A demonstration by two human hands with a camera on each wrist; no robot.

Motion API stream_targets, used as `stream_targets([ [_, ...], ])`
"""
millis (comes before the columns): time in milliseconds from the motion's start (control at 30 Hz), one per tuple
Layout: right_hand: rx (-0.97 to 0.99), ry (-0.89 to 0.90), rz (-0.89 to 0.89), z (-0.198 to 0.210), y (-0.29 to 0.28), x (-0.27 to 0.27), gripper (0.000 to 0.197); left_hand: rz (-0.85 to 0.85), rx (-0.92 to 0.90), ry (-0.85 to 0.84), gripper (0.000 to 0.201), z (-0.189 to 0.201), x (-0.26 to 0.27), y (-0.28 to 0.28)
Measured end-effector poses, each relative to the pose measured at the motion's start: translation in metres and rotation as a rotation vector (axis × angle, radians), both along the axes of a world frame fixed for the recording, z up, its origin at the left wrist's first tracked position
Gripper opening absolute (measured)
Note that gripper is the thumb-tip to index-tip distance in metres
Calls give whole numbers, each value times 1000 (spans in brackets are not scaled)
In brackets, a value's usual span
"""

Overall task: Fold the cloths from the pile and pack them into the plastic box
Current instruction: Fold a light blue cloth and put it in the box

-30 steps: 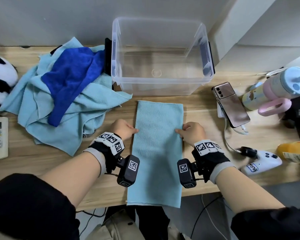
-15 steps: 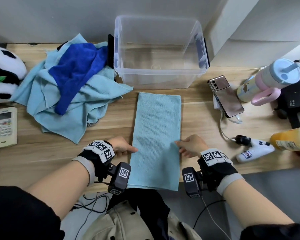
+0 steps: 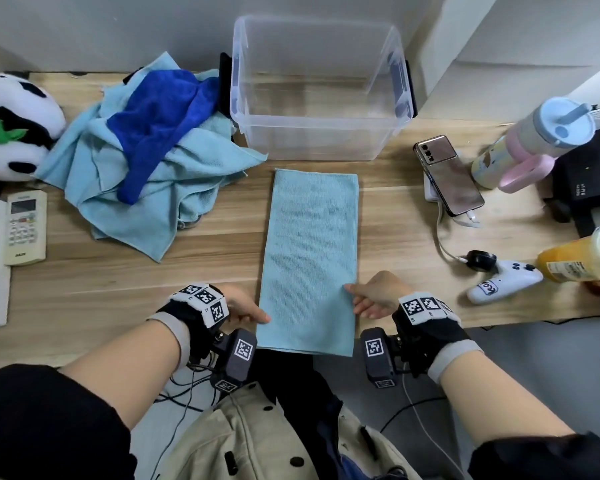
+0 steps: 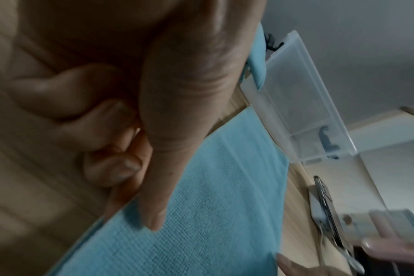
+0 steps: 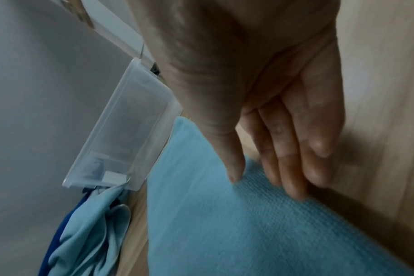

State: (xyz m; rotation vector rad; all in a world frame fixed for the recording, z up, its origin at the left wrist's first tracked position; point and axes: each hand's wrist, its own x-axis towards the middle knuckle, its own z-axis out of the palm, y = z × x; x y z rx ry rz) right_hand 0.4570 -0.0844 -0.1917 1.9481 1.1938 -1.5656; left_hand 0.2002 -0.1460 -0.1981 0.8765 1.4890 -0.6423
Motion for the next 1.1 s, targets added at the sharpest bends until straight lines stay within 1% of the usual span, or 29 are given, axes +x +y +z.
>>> stream_targets([
  [100,-118,-35,162,-1,-6,6,47,-13,162,80,39,7,1,2],
  [133,-150,-34,201,1,-9,8,46,1,180,94,36,7,1,3],
  [167,-169,-27,222,3,-13,9,43,31,166,86,33,6,1,3],
  [233,-193,-6,244,8,-20,10,36,53,46,38,30,8,4,0],
  [267,-211,14,250,10,-24,10,33,38,-3,25,32,9,6,-2],
  [367,-236,31,245,3,-30,11,25,61,-12,28,42,13,10,-7],
  [433,-194,17,227,-1,-31,13,21,74,-26,12,42,18,10,-7],
  [467,-164,18,188,0,-31,13,19,91,-22,2,39,19,8,-4],
  [500,-143,41,120,2,-30,14,16,143,-14,-5,34,18,5,-2],
  [533,-122,84,34,5,-29,14,13,226,-6,-25,28,20,3,1],
  [567,-92,126,-38,8,-27,14,12,317,-2,-47,27,20,0,4],
  [633,-6,212,-175,14,-24,15,8,409,15,-75,29,22,-4,10],
  [667,25,268,-268,17,-23,14,8,459,43,-94,22,23,-4,13],
  [700,43,314,-351,17,-21,15,10,542,68,-121,17,25,-4,16],
  [733,40,353,-423,19,-21,14,9,639,89,-145,16,24,-5,18],
  [800,6,406,-511,20,-21,12,3,820,125,-216,13,30,-3,19],
  [867,-15,450,-600,18,-19,12,15,985,132,-277,14,29,-5,18],
  [933,-22,480,-678,17,-19,12,19,1126,128,-333,18,27,-7,18],
  [1000,1,495,-723,16,-18,11,10,1206,133,-376,14,28,-8,18],
  [1067,54,479,-686,16,-18,9,3,1185,178,-375,12,27,-6,20],
  [1100,96,454,-640,14,-17,8,4,1144,216,-362,12,27,-4,20],
])
